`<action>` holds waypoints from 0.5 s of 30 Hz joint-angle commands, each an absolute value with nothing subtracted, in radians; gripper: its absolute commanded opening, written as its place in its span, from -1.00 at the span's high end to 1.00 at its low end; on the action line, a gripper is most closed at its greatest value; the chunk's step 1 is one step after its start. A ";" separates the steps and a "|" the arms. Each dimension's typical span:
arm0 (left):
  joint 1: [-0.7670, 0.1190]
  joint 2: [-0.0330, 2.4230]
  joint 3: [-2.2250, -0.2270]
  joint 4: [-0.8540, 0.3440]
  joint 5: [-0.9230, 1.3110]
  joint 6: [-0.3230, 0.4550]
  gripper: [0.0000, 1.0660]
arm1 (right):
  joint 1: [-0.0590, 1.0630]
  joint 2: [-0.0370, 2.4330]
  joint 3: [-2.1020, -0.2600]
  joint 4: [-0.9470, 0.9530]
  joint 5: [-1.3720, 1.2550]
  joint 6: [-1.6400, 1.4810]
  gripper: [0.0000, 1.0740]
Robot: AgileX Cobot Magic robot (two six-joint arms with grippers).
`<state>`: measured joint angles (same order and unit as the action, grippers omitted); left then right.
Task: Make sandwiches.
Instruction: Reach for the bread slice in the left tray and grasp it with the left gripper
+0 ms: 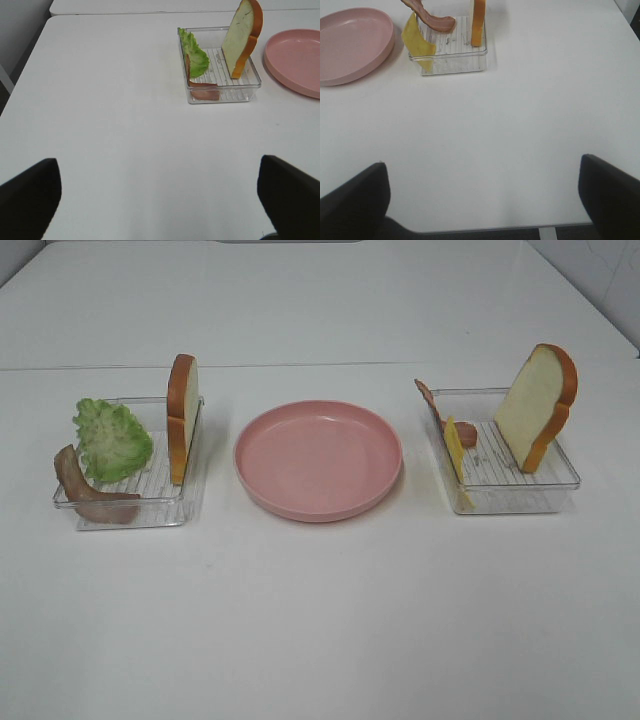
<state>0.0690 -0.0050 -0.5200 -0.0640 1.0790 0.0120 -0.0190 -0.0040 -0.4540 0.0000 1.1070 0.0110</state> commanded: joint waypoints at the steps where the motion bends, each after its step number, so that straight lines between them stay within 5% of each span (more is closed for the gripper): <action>1: 0.064 -0.019 -0.517 -0.074 1.076 0.013 -0.89 | -0.025 -0.036 -0.451 0.006 1.099 0.012 -0.83; 15: 0.064 0.000 -0.517 -0.074 1.078 0.016 -0.89 | -0.025 -0.036 -0.451 0.006 1.099 0.012 -0.83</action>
